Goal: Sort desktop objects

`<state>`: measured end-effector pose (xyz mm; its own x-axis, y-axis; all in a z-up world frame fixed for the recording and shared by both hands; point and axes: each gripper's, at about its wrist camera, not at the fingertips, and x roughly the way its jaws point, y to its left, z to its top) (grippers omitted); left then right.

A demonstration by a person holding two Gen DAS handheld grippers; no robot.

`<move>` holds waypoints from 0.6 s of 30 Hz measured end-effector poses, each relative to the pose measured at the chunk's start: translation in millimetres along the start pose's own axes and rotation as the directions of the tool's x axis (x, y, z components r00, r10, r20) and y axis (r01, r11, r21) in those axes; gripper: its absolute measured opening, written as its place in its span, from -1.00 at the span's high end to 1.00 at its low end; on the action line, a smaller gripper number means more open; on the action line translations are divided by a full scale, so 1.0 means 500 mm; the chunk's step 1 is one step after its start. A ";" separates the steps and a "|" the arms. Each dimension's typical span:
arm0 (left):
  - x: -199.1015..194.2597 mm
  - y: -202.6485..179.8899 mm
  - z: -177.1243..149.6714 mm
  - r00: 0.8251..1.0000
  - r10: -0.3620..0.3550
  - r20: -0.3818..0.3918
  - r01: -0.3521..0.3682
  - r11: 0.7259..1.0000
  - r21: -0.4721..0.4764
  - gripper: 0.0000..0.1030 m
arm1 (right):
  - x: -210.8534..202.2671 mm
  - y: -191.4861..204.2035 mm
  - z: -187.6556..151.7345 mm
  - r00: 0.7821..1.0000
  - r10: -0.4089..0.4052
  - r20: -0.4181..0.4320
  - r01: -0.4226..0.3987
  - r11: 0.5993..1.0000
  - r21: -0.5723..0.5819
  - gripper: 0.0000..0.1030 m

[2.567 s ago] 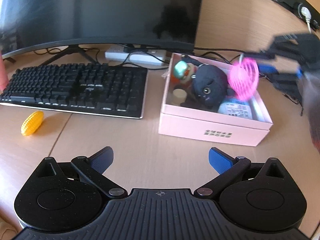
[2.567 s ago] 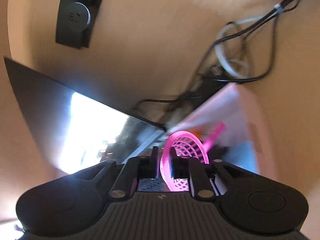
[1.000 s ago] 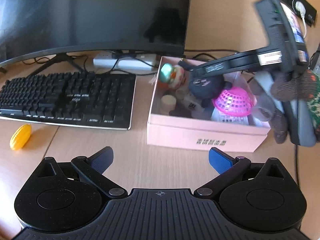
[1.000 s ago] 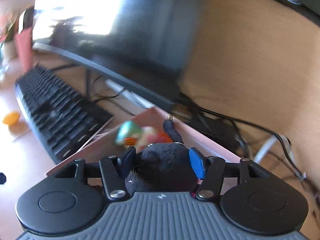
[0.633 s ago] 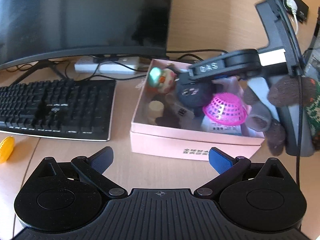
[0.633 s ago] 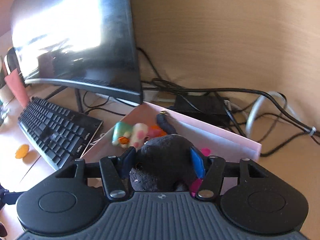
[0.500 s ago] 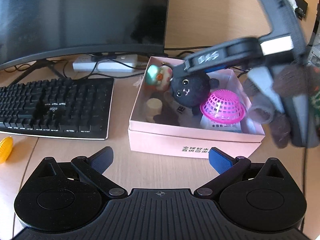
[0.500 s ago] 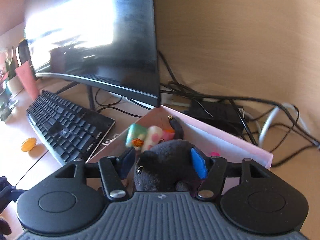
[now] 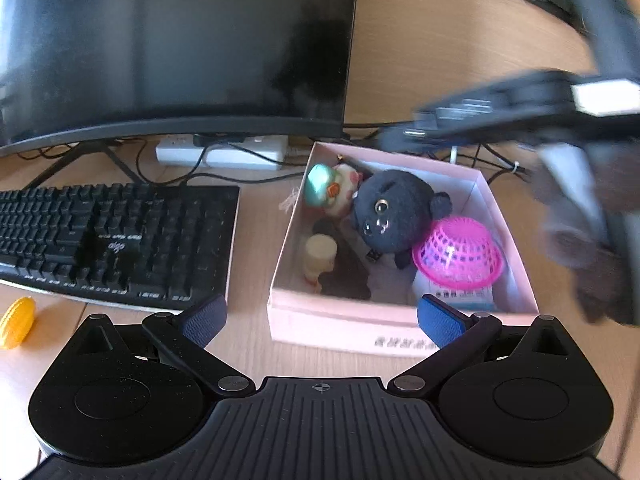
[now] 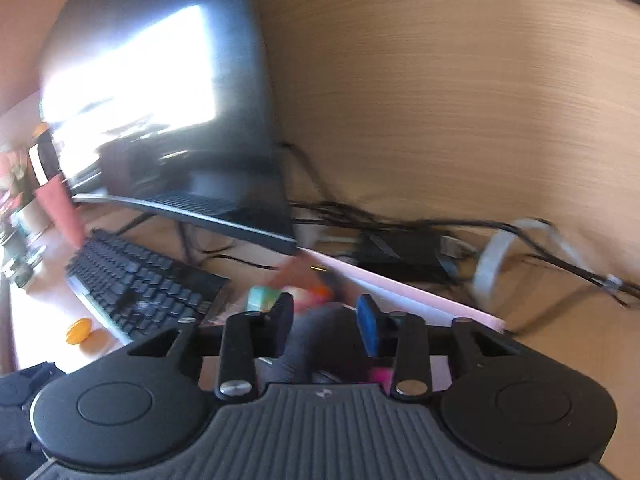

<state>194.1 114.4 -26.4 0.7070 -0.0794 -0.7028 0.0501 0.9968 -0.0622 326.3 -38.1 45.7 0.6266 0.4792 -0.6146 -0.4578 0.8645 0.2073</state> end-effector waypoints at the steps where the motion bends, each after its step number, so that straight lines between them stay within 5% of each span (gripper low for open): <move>1: -0.004 0.001 -0.006 1.000 0.006 -0.006 -0.006 1.000 0.001 -1.00 | 0.021 0.021 0.005 1.000 0.014 -0.006 -0.014 0.999 -0.030 0.46; 7: -0.028 0.044 -0.047 0.997 0.059 -0.041 -0.062 0.996 -0.064 -1.00 | 0.147 0.102 -0.006 0.996 0.013 -0.088 -0.032 0.978 -0.209 0.54; 12: -0.017 0.066 -0.056 0.997 0.059 -0.057 -0.064 0.994 -0.085 -1.00 | 0.132 0.121 -0.047 0.979 0.105 -0.174 -0.148 0.954 -0.260 0.66; 15: -0.003 0.052 -0.043 0.998 0.029 -0.049 -0.032 0.998 -0.062 -1.00 | 0.089 0.123 -0.064 0.984 0.086 -0.155 -0.127 0.951 -0.282 0.66; 18: 0.011 0.032 -0.026 0.999 -0.001 -0.037 -0.001 0.999 -0.039 -1.00 | 0.000 0.083 -0.052 0.994 0.092 -0.064 -0.103 0.975 -0.196 0.35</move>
<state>189.4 129.8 -40.4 0.6807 -0.0804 -0.7281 0.0220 0.9958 -0.0894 290.9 -6.2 34.7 0.5399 0.5463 -0.6404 -0.6350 0.7637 0.1162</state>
